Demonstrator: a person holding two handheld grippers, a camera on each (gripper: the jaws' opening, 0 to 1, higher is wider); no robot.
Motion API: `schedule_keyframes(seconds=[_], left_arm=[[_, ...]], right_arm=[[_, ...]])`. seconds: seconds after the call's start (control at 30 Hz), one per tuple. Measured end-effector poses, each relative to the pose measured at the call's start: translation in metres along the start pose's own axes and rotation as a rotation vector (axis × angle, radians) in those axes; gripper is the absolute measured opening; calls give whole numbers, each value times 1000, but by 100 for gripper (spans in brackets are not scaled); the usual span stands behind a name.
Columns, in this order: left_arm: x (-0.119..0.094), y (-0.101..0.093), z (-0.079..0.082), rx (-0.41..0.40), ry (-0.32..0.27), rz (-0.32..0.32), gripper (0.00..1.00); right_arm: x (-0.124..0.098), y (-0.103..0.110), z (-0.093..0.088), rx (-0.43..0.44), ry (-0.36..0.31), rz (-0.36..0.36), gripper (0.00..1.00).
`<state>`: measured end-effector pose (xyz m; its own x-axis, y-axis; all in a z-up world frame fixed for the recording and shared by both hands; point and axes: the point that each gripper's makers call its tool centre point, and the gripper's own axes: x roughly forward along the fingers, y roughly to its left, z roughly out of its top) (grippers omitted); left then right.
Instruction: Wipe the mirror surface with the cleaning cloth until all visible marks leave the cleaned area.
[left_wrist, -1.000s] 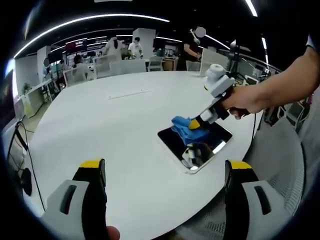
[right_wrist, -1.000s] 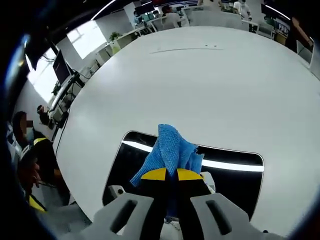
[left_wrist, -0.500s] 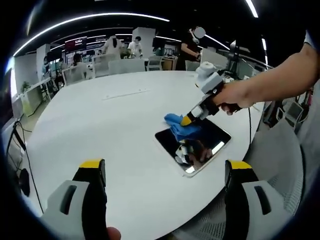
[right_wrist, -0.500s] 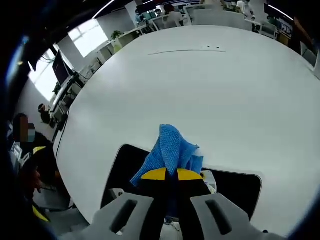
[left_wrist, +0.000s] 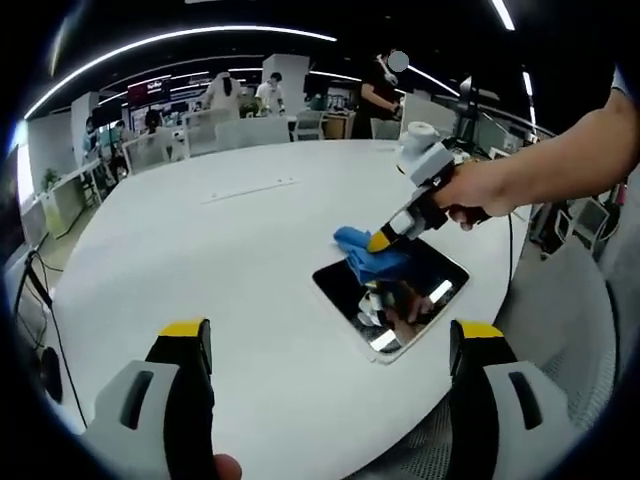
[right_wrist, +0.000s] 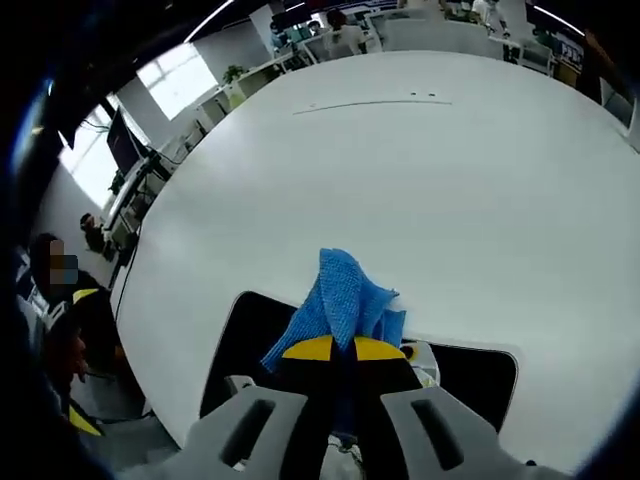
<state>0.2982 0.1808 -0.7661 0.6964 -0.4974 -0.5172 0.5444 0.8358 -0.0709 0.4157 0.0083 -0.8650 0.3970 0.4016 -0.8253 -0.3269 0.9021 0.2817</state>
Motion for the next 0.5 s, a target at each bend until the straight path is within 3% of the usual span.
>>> schedule_keyframes(seconds=[0.27,0.4,0.5], left_arm=[[2,-5,10,-5,-16,21,99],[5,-4,11,8,-19,28,98],[1,-8,14,11,-42,28,99]], right_arm=[[-7,-19,-3,5,2,-17,0],[-8,-18,-4,-11,-9,-8,0],[-11,-25,-6,-14,6,-42,0]])
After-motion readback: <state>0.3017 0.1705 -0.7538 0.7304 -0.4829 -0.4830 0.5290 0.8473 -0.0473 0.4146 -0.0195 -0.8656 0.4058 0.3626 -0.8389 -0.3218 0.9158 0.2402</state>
